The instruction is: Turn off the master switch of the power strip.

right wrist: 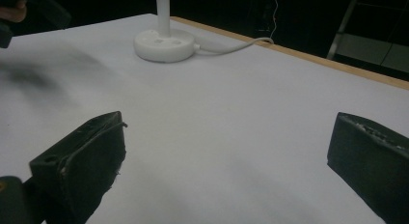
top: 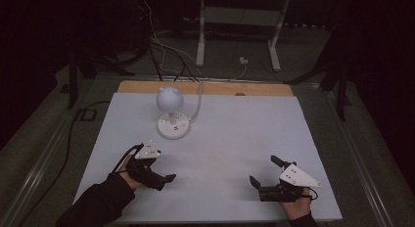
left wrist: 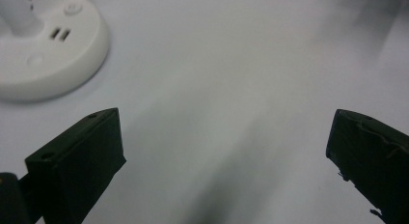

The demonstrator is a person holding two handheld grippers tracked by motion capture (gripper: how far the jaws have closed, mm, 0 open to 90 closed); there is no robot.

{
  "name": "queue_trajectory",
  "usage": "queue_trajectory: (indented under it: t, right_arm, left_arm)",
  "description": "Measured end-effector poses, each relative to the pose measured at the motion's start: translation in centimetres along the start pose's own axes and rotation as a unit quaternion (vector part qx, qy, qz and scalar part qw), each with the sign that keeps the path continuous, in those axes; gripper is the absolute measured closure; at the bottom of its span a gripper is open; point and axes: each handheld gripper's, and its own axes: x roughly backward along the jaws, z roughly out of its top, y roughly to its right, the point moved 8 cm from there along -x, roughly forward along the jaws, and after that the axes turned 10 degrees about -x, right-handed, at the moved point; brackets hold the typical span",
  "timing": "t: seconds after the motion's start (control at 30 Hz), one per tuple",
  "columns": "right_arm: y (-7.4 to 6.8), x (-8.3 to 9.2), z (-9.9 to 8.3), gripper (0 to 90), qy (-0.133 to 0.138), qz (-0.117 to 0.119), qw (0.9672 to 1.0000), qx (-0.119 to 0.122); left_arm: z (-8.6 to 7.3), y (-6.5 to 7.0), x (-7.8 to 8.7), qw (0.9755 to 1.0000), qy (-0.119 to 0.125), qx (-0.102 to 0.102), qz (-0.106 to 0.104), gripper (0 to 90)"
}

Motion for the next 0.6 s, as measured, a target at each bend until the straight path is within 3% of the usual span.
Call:
queue_trajectory:
  t: [0.3, 0.6]
  right_arm:
    - [0.0, 0.0, 0.0, 0.2, 0.0, -0.001, 1.0, -0.002]
    - [0.0, 0.0, 0.0, 0.2, -0.001, 0.0, 1.0, -0.001]
  left_arm:
    - [-2.7, 0.5, 0.7, 0.9999, -0.003, 0.011, -0.005, 0.3]
    - [-5.0, 0.4, 1.7, 0.9996, -0.009, 0.024, 0.012, 0.3]
